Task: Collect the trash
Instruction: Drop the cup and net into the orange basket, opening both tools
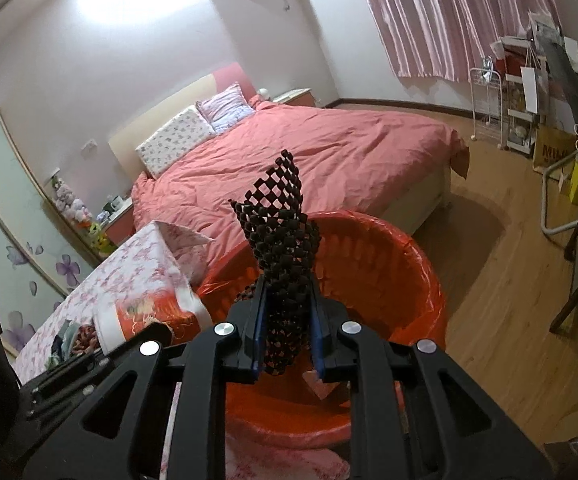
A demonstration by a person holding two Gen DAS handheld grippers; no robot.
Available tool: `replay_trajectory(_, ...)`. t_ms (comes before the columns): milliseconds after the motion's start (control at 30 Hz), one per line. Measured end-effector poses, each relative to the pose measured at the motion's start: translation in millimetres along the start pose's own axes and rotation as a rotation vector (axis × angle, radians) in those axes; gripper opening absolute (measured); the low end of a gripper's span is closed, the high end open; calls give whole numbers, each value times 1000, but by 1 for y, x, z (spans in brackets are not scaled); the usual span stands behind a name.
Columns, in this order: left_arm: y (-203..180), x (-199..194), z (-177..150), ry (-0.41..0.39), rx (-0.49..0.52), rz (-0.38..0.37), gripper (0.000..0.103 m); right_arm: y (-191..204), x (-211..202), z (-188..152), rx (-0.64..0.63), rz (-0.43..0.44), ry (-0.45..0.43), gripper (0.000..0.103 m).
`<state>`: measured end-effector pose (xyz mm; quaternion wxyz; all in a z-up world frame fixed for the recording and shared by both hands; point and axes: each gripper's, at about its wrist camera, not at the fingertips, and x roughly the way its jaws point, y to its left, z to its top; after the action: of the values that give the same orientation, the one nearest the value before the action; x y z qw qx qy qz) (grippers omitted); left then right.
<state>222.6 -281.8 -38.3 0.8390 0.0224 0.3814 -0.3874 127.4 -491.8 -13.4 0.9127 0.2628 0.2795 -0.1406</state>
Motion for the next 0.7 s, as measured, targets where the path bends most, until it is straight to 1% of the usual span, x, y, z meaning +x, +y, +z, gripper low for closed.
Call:
replay_trajectory(33, 4, 5, 0, 12, -14, 13, 29, -1, 3, 0, 4, 1, 7, 22)
replay_trajectory(100, 11, 10, -2, 24, -32, 26, 32, -4, 6, 0, 11, -8, 18, 33)
replay_trajectory(200, 21, 10, -4, 29, -43, 44, 36, -8, 8, -2, 12, -12, 28, 42)
replay_trajectory(300, 31, 4, -7, 28, -50, 65, 38, -9, 7, -4, 15, -20, 37, 47)
replay_trajectory(367, 37, -1, -8, 23, -50, 81, 39, -9, 6, -4, 14, -25, 42, 48)
replay_trajectory(500, 47, -14, -13, 6, -51, 119, 46, -8, 4, 2, 5, -34, 38, 56)
replay_trajectory(700, 63, -35, -21, -16, -54, 201, 55, 11, -3, 0, -37, -41, 25, 63)
